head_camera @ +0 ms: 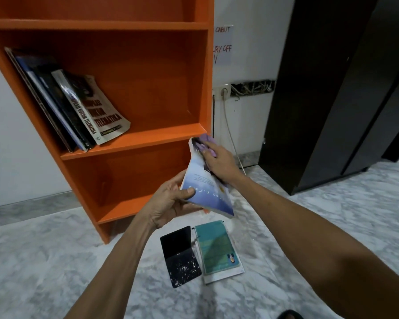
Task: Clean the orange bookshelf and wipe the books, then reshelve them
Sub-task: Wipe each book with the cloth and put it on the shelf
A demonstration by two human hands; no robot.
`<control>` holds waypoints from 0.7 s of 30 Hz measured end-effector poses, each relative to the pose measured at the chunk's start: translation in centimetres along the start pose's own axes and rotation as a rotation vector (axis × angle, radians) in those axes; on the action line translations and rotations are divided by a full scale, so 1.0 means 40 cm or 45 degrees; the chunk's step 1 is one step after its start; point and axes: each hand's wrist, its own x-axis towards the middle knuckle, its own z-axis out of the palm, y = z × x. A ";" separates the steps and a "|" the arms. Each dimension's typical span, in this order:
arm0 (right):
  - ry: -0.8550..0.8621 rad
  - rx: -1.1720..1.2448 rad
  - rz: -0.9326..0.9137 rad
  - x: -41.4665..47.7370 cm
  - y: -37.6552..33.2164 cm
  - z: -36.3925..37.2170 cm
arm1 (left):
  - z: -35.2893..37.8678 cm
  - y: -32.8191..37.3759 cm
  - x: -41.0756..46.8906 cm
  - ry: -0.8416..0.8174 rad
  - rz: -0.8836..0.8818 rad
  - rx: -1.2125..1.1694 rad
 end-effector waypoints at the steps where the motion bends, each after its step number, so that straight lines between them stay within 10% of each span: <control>1: -0.018 -0.039 0.049 0.008 0.022 0.003 | -0.005 0.003 -0.001 -0.016 -0.007 -0.011; 7: 0.107 -0.195 0.707 -0.027 0.139 0.009 | -0.050 -0.006 -0.018 0.052 -0.003 -0.034; 11: -0.187 0.838 1.001 -0.037 0.172 0.017 | -0.041 -0.003 -0.012 0.123 0.073 -0.142; 16: -0.312 1.491 0.686 -0.038 0.106 -0.012 | -0.039 0.004 0.019 0.298 0.070 -0.173; 21: -0.085 0.842 0.298 -0.043 0.020 -0.028 | -0.045 0.022 0.052 0.674 -0.189 0.338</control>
